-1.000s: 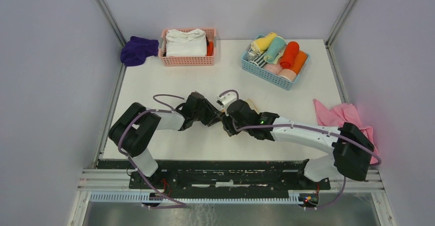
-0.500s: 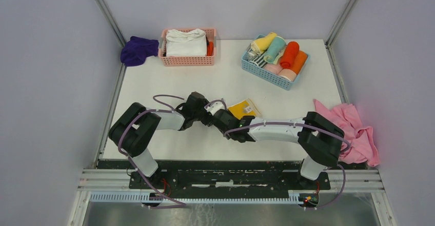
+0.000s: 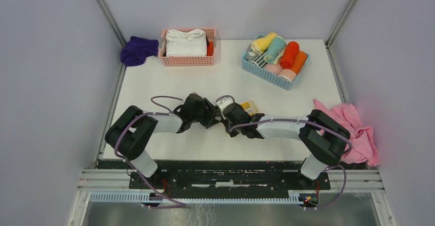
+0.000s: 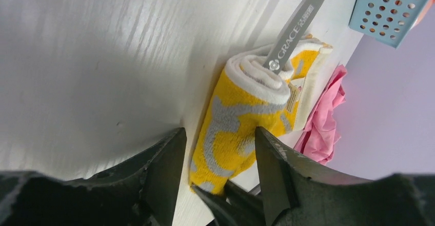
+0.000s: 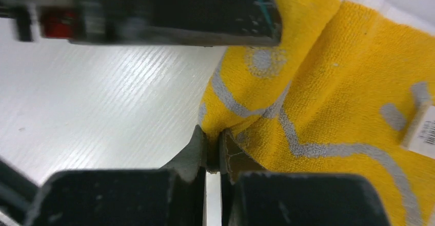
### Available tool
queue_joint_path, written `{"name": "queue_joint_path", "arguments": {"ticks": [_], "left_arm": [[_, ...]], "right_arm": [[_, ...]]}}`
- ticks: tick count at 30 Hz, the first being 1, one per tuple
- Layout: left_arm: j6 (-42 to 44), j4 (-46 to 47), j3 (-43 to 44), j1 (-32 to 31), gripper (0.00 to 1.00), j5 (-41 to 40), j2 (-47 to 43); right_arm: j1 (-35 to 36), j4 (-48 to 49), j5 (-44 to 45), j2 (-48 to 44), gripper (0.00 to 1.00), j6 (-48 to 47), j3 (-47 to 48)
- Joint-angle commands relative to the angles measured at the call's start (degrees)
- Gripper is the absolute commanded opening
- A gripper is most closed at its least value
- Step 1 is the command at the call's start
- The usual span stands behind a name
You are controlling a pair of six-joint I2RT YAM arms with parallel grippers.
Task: Roll the towels
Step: Roll the towel at the center of the board.
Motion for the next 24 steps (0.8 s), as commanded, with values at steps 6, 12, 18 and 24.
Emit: {"name": "queue_joint_path", "arguments": {"ticks": [6, 12, 18, 24], "left_arm": [[3.34, 2.77, -6.73, 1.57, 0.64, 2.37, -3.09], [4.25, 11.06, -6.44, 2.43, 0.65, 7.57, 0.10], [6.06, 10.58, -3.19, 2.64, 0.63, 10.78, 3.78], [6.91, 10.55, -3.04, 2.73, 0.61, 10.05, 6.63]], "right_arm": [[-14.97, 25.92, -39.73, -4.05, 0.04, 13.70, -16.40], [-21.41, 40.15, -52.06, 1.74, 0.03, 22.90, -21.56], [-27.60, 48.84, -59.77, 7.80, 0.03, 30.29, -23.92], [-33.32, 47.02, -64.08, 10.44, 0.03, 30.95, -24.00]]}}
